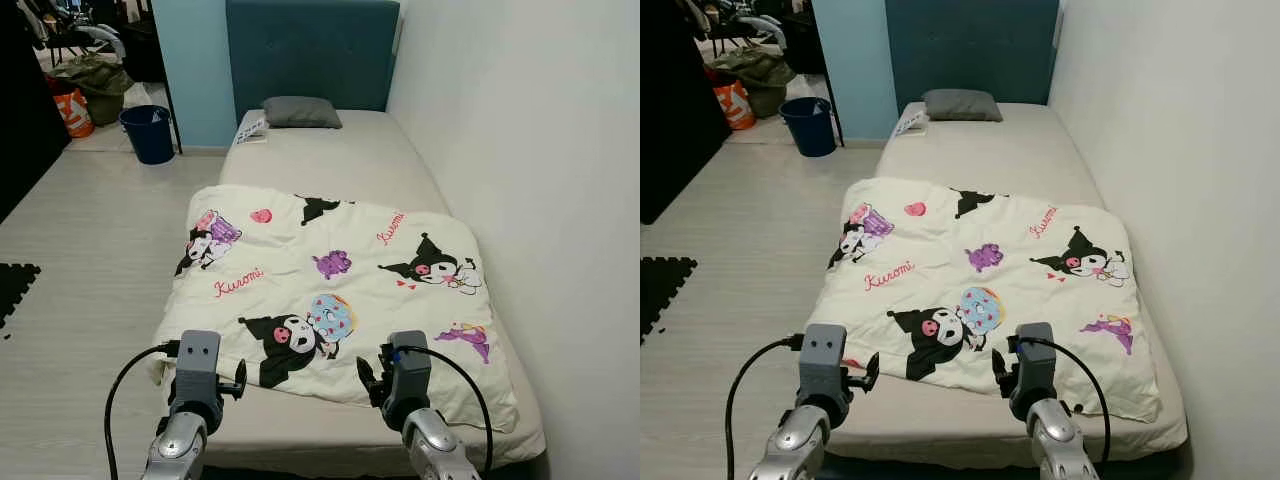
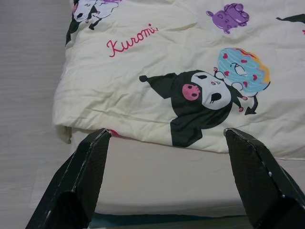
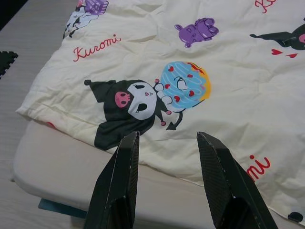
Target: Clean up the room
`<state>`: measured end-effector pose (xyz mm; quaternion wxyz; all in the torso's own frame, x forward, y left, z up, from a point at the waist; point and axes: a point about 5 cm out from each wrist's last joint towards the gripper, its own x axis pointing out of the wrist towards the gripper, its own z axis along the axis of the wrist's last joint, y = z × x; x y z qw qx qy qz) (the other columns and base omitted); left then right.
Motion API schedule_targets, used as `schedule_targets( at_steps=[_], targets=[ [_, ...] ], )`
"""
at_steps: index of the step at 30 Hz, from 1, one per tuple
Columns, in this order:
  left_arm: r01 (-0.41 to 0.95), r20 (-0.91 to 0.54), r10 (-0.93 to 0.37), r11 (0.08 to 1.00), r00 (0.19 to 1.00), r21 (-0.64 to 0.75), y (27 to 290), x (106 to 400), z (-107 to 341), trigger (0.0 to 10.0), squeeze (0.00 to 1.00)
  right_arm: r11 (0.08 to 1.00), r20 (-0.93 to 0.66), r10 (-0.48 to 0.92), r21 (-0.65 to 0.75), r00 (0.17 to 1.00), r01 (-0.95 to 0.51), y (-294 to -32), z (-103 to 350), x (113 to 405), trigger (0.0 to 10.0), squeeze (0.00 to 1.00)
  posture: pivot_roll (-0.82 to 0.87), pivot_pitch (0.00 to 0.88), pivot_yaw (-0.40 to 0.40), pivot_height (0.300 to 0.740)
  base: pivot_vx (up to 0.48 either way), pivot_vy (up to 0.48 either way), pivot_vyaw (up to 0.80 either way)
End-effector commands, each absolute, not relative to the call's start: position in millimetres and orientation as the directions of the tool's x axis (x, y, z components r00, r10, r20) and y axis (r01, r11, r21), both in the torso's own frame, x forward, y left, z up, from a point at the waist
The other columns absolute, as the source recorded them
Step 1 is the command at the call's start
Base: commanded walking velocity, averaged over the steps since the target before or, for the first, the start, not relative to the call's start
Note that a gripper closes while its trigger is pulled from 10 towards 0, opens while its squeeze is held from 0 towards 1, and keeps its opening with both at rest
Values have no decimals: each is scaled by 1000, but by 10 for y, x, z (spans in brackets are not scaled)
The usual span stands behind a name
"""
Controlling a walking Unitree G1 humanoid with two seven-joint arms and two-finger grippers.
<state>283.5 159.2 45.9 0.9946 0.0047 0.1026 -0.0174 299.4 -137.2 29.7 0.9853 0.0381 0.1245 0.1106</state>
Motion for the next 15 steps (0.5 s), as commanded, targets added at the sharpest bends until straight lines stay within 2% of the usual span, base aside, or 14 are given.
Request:
schedule_targets(
  at_steps=[1,15],
  targets=[
    [32,-214,-28,999,977,17,1623,2819,428,10000,0,973,-245,220,123,944,-195,-1380,276,2979,10000,0,-50,99,-37,721,0,0,0],
    [31,-220,-25,999,975,22,1647,2796,403,10000,0,972,-245,225,121,943,-201,-1378,275,2975,10000,0,-48,103,-40,666,0,0,0]
  ],
)
